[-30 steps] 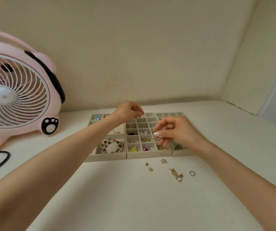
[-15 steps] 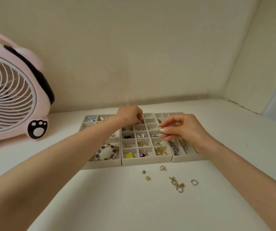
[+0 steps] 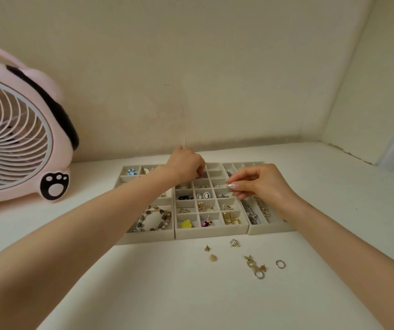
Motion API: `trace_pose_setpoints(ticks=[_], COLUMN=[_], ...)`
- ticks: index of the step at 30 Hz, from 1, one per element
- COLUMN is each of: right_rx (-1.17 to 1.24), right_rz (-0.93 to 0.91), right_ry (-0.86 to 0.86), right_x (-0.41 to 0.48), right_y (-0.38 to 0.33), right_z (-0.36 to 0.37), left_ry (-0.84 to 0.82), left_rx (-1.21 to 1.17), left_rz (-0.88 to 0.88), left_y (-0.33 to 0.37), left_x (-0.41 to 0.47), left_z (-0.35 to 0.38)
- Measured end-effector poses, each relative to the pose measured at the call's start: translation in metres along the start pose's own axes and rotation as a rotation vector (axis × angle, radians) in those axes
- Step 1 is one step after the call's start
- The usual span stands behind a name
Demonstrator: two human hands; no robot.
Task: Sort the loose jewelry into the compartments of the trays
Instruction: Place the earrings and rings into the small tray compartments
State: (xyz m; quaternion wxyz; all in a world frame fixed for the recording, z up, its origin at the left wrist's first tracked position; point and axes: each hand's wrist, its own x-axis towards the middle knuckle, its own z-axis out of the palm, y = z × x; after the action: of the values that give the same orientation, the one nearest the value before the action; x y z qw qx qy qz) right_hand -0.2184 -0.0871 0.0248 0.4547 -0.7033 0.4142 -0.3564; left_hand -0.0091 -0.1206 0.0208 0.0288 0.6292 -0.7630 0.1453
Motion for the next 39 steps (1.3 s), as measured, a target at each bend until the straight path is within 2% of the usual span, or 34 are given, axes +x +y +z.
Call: trace_pose_setpoints(ticks=[5, 10, 13, 17, 21, 39], right_rx=[-0.040, -0.199, -0.314, -0.622, -0.795, -1.040], right_rz=[-0.012, -0.026, -0.059, -0.111, -0.106, -0.223], right_ry=[0.013, 0.034, -0.010, -0.072, -0.116, -0.119], right_x=[0.019, 0.053, 0.075, 0.097, 0.103, 0.098], right_y=[-0.003, -0.011, -0.016, -0.016, -0.014, -0.013], right_z=[0.005, 0.020, 0.035, 0.053, 0.059, 0.067], left_ry=[0.042, 0.236, 0.315, 0.338, 0.371, 0.368], left_rx=[-0.068, -0.236, -0.325, -0.426, -0.491, -0.590], left_rz=[-0.023, -0.172, -0.246, -0.285, -0.304, -0.307], left_y=[-0.004, -0.019, -0.027, -0.032, -0.034, -0.034], left_x=[-0.002, -0.017, -0.033, -0.053, -0.066, -0.072], left_z=[-0.002, -0.013, -0.016, -0.014, -0.013, -0.023])
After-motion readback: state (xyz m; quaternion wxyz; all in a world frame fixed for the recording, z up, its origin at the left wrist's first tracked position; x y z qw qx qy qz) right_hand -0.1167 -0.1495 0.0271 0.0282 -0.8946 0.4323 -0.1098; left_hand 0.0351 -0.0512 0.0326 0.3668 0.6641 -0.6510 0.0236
